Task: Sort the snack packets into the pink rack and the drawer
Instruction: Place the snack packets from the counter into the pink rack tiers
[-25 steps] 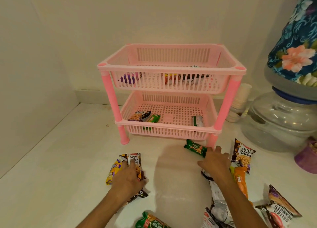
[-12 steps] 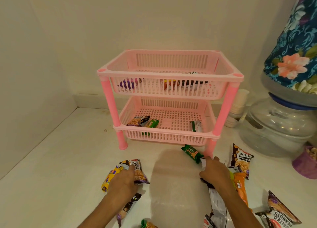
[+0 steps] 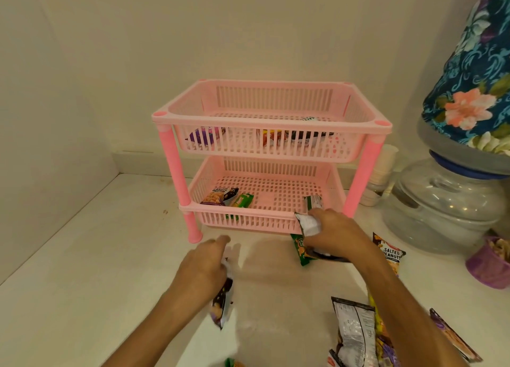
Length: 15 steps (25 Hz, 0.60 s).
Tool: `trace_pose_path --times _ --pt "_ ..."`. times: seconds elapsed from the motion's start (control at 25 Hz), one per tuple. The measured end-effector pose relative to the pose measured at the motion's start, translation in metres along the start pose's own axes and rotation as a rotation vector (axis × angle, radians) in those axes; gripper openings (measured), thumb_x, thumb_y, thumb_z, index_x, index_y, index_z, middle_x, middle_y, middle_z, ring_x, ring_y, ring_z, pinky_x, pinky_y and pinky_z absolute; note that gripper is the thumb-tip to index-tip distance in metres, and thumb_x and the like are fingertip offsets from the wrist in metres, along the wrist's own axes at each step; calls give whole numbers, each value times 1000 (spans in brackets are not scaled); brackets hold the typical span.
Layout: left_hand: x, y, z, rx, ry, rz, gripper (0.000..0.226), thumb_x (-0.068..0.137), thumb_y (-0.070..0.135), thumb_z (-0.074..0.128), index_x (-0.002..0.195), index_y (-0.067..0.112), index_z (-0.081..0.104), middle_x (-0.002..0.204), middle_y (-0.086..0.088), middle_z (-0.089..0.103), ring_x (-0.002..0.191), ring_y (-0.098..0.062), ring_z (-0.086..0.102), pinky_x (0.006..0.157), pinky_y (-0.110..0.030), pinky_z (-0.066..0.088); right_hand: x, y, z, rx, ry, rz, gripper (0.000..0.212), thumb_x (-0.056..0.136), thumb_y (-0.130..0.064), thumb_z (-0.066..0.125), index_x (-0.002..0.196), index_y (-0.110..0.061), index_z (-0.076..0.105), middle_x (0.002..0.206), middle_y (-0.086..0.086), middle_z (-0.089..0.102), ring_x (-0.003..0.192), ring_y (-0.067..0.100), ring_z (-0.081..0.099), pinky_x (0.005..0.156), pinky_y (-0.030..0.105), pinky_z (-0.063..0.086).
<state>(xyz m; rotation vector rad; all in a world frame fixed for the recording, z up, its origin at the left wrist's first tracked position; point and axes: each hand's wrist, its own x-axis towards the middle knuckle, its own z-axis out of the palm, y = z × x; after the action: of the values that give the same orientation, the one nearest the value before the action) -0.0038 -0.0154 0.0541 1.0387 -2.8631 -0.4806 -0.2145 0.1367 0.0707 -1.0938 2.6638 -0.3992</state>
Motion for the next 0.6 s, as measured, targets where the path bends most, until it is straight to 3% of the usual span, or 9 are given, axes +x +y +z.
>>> trace_pose_path --times 0.08,0.2,0.6 --pt "13 9 -18 -61 175 86 54 88 4 51 137 24 43 125 -2 59 109 -23 58 84 -32 48 16 -6 -10 4 34 -31 47 69 -35 66 113 -24 54 99 -1 57 85 18 53 63 29 45" --pt "46 20 -36 -174 373 193 50 85 -1 52 131 18 52 118 -5 63 105 -26 58 79 -35 48 47 -10 -14 25 89 -45 50 67 -38 67 113 -23 53 104 3 58 89 21 54 67 30 43" --pt "145 57 -23 -47 454 431 49 76 -5 57 122 11 62 121 -8 63 103 -35 60 80 -43 53 136 -5 2 9 176 28 55 71 -31 67 121 -18 49 117 7 49 102 28 57 72 32 47"
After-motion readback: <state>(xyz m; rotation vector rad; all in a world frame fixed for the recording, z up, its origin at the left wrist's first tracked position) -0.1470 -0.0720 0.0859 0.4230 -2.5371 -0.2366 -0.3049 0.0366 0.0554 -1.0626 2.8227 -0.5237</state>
